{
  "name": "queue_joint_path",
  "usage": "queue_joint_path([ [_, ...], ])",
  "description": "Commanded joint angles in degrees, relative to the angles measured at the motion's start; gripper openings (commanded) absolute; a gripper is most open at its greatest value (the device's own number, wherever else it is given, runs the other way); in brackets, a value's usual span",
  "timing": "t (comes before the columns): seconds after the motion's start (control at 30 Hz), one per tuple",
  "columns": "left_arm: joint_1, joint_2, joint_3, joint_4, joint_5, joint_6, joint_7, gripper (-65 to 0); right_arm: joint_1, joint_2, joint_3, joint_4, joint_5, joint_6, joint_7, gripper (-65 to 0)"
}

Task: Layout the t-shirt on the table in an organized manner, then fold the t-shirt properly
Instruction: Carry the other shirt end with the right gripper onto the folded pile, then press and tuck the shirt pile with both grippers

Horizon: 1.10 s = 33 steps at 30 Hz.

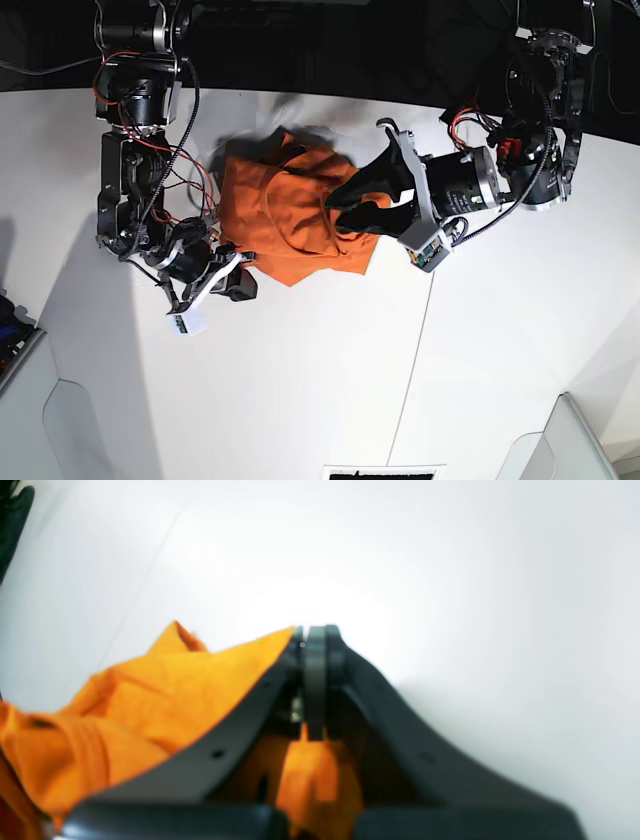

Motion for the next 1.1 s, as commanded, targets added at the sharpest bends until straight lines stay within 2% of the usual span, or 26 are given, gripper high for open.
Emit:
queue_joint_path([
  [0.0, -0.4, -0.3, -0.3, 2.2, -0.2, -0.5, -1.2, -44.8, 1.3, 0.2, -0.2, 0.4, 0.4, 0.9, 1.2, -65.0],
  [0.2, -0.3, -0.3, 0.7, 4.0, -3.5, -0.5, -1.5, -44.8, 1.4, 0.2, -0.6, 0.2, -0.1, 0.8, 1.2, -65.0],
  [0.37, -0.3, 0.4, 7.4, -1.5, 6.0, -0.5, -9.2, -44.8, 1.3, 0.2, -0.6, 0.2, -0.1, 0.8, 1.2, -65.0],
  [0.47, -0.3, 3.1, 9.2, -6.9, 7.7, -0.5, -9.8, -44.9, 1.3, 0.2, -0.6, 0.2, -0.1, 0.8, 1.1, -65.0],
  [0.6, -0.5, 5.4, 8.6, -13.0, 10.9, -0.5, -11.7, -44.9, 1.3, 0.1, -0.6, 0.2, -0.1, 0.8, 0.7, -65.0],
  [0.73, -0.8, 5.0, 4.5, -15.7, 11.3, -0.5, -11.4, -44.9, 1.3, 0.2, -0.6, 0.2, -0.1, 0.8, -1.3, -65.0],
  [0.83, -0.8, 3.8, 1.0, -15.7, 8.9, -0.5, -10.8, -44.9, 1.3, 0.2, -0.6, 0.2, 0.0, 0.8, -2.3, -65.0],
  [0.9, -0.8, 2.5, 0.2, -15.7, 9.0, -0.5, -10.9, -44.9, 1.2, 0.2, -0.6, 0.2, 2.2, 1.7, -4.9, -65.0],
  [1.0, -0.9, 1.3, 0.2, -16.0, 9.8, -0.5, -11.2, -44.9, 0.3, 0.1, -0.6, 0.3, 11.0, 2.9, -11.3, -65.0],
  [1.07, -1.5, 1.3, 0.2, -17.0, 11.4, -0.5, -12.3, -44.9, -1.0, 0.2, -0.6, 0.5, 15.7, 3.2, -13.4, -65.0],
])
